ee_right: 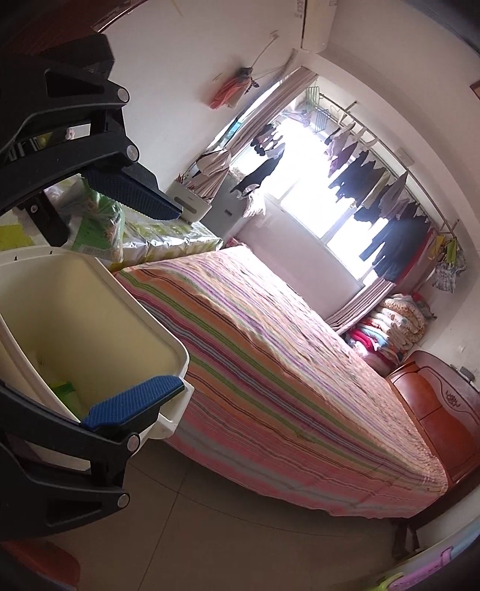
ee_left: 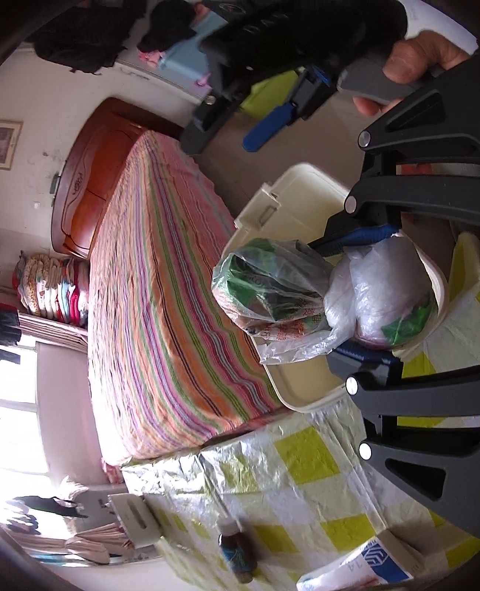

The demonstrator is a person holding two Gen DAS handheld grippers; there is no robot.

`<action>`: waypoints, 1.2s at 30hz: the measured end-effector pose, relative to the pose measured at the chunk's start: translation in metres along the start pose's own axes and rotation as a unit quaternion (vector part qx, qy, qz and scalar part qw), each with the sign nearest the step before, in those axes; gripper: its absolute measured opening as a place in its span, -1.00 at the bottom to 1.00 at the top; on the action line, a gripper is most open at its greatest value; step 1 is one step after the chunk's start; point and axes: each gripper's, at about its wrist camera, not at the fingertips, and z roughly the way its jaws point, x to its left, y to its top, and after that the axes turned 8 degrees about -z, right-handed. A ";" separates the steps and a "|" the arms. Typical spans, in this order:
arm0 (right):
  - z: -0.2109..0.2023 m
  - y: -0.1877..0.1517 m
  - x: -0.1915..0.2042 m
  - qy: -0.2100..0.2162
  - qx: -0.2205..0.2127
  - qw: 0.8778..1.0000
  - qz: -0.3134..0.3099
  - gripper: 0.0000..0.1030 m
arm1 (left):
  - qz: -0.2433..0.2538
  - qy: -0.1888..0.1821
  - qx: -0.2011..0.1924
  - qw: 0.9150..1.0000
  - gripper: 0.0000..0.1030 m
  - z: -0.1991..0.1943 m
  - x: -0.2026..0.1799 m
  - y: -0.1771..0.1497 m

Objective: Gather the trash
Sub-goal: 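Lower the white bag bundle into the cream bin and open the left tool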

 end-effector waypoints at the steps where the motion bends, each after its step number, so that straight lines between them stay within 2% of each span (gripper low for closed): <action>1: 0.000 0.000 0.001 -0.001 0.000 1.000 -0.003 0.64 | -0.002 -0.003 0.001 1.000 -0.02 -0.001 0.000 0.001; 2: 0.000 -0.001 0.001 -0.001 0.001 1.000 -0.005 0.64 | -0.002 -0.006 -0.002 1.000 0.04 -0.002 0.001 0.001; 4: 0.002 -0.001 0.002 0.000 0.005 1.000 -0.005 0.64 | 0.007 -0.006 -0.023 1.000 0.33 -0.011 -0.001 0.001; 7: 0.002 -0.003 0.005 0.000 0.006 1.000 -0.010 0.64 | 0.025 0.000 -0.056 0.998 0.51 -0.025 -0.005 -0.001; 11: 0.001 -0.003 0.009 0.001 0.004 1.000 -0.020 0.64 | 0.025 0.007 -0.081 0.996 0.52 -0.040 0.000 0.001; 15: 0.002 -0.004 0.017 0.004 0.004 0.999 -0.036 0.64 | 0.001 0.026 -0.110 0.994 0.52 -0.061 0.016 0.008; 25: 0.016 -0.018 0.052 0.033 0.036 0.994 -0.098 0.64 | -0.052 0.066 -0.124 0.989 0.52 -0.099 0.080 0.015; 32: 0.036 -0.044 0.099 0.085 0.081 0.980 -0.158 0.64 | -0.081 0.091 -0.117 0.986 0.52 -0.112 0.126 0.004; 36: 0.047 -0.061 0.131 0.119 0.109 0.968 -0.193 0.64 | -0.086 0.118 -0.119 0.982 0.52 -0.123 0.153 -0.004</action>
